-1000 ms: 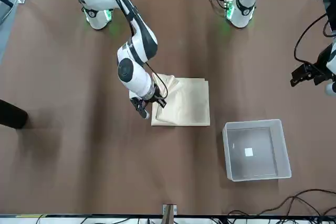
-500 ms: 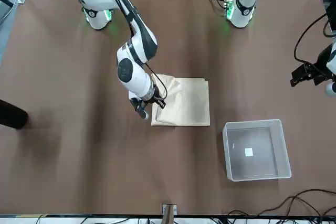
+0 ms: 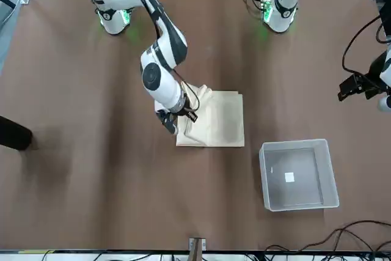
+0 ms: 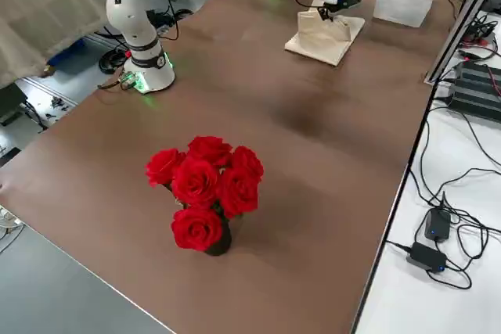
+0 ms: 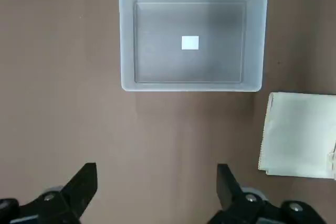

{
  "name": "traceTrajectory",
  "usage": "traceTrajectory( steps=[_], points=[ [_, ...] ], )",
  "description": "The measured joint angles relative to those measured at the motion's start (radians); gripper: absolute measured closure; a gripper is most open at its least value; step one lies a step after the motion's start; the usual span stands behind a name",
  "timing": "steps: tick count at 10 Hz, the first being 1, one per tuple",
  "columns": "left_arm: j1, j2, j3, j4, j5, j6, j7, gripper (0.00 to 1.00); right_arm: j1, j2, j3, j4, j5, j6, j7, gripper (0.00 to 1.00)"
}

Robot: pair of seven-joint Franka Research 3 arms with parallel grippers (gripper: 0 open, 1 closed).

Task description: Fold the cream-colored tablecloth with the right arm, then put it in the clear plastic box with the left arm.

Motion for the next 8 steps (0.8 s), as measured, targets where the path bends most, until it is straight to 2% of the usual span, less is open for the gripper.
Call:
traceTrajectory(
  steps=[8],
  points=[
    [0.000,0.006,0.000,0.000,0.000,0.004,0.000,0.00,0.076,0.050,0.000,0.026,-0.003,0.062,0.024,0.88]
  ],
)
